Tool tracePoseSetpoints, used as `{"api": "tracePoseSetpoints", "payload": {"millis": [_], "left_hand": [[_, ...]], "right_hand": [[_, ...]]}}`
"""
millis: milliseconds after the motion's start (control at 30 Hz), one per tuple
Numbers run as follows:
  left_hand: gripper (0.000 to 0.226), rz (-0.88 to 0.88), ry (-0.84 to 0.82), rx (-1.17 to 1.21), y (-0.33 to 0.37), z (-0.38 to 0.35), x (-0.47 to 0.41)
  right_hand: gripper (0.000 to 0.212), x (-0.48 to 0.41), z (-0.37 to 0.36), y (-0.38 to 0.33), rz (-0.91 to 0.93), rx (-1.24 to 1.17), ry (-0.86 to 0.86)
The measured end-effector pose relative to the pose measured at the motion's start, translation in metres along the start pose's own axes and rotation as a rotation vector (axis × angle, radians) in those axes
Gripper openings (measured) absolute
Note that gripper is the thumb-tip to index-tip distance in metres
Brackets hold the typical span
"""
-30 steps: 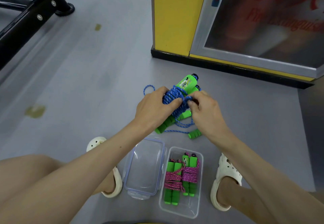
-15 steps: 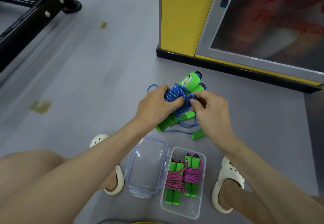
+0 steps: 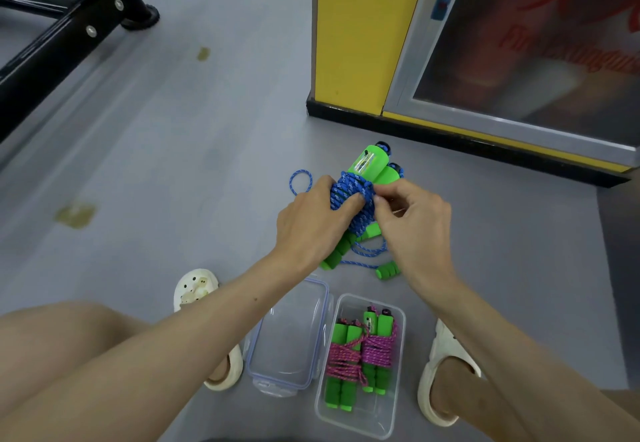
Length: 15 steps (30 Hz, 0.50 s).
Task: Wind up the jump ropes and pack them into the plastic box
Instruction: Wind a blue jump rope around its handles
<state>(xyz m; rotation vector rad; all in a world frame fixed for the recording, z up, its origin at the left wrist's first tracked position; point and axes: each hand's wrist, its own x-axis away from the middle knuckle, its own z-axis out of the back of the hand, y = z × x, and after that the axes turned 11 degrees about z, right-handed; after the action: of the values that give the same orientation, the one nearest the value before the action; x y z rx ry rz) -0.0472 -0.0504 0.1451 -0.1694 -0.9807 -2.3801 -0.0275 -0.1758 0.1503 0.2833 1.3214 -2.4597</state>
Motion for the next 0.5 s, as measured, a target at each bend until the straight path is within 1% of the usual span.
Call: {"api": "tracePoseSetpoints", "payload": {"millis": [133, 500], "left_hand": [[0.035, 0.02, -0.012, -0.005, 0.0007, 0.0019, -0.0036], [0.032, 0.028, -0.039, 0.0, 0.0025, -0.0001, -0.0007]], "right_hand": [[0.019, 0.0033, -0.0063, -0.0006, 0.142, 0.122, -0.059], [0.011, 0.0038, -0.0087, 0.0063, 0.195, 0.236, -0.097]]}}
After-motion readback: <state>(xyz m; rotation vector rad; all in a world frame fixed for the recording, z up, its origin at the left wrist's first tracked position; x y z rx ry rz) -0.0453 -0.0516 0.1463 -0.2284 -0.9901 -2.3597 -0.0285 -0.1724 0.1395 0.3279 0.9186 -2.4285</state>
